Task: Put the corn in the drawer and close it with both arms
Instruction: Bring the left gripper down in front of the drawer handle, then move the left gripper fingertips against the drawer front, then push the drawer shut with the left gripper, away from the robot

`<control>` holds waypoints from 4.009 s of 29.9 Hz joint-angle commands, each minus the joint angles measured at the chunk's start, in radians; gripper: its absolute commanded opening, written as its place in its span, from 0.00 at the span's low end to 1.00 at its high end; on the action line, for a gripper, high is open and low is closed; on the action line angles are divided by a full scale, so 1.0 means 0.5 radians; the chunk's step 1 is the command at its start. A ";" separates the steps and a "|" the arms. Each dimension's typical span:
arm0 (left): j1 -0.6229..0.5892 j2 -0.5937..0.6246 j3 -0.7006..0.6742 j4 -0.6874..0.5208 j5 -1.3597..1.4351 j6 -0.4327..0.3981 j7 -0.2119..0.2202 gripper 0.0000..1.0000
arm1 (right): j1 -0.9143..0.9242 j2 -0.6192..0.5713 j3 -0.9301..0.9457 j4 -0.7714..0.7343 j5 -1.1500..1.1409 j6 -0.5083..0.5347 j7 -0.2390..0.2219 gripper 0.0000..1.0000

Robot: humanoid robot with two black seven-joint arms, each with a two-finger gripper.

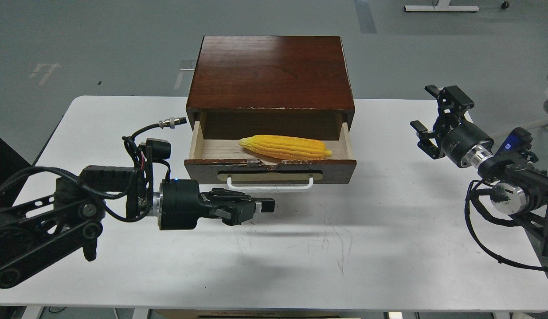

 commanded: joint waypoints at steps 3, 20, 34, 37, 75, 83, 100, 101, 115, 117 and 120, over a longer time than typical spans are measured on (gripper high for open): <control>0.163 0.001 -0.001 0.009 -0.009 0.007 0.121 0.00 | 0.000 0.000 0.000 -0.002 0.000 0.000 0.000 1.00; 0.255 -0.095 -0.043 0.126 -0.355 0.133 0.295 0.00 | -0.025 0.000 0.000 -0.002 0.000 0.000 0.000 1.00; 0.252 -0.193 -0.050 0.205 -0.429 0.146 0.363 0.00 | -0.028 0.000 0.000 -0.002 0.000 0.000 0.000 1.00; 0.252 -0.214 -0.080 0.218 -0.447 0.142 0.366 0.00 | -0.034 0.003 0.000 -0.002 0.000 0.000 0.000 1.00; 0.224 -0.325 -0.160 0.414 -0.573 0.146 0.384 0.00 | -0.061 0.003 0.000 0.001 0.000 0.000 0.000 1.00; 0.218 -0.334 -0.221 0.482 -0.576 0.133 0.381 0.00 | -0.074 0.003 0.000 -0.002 0.000 0.000 0.000 1.00; 0.129 -0.426 -0.225 0.712 -0.662 0.127 0.378 0.00 | -0.101 0.003 0.000 0.001 0.000 0.000 0.000 1.00; 0.126 -0.426 -0.225 0.715 -0.662 0.130 0.378 0.00 | -0.104 0.003 0.000 0.001 0.000 0.000 0.000 1.00; 0.059 -0.435 -0.209 0.745 -0.769 0.017 0.381 0.00 | -0.114 0.003 0.000 0.001 0.000 0.000 0.000 1.00; 0.059 -0.435 -0.212 0.745 -0.769 0.004 0.381 0.00 | -0.114 0.003 0.000 0.001 0.000 0.000 0.000 1.00; 0.040 -0.435 -0.206 0.745 -0.769 0.001 0.381 0.00 | -0.114 0.003 0.000 0.001 0.000 -0.003 0.000 1.00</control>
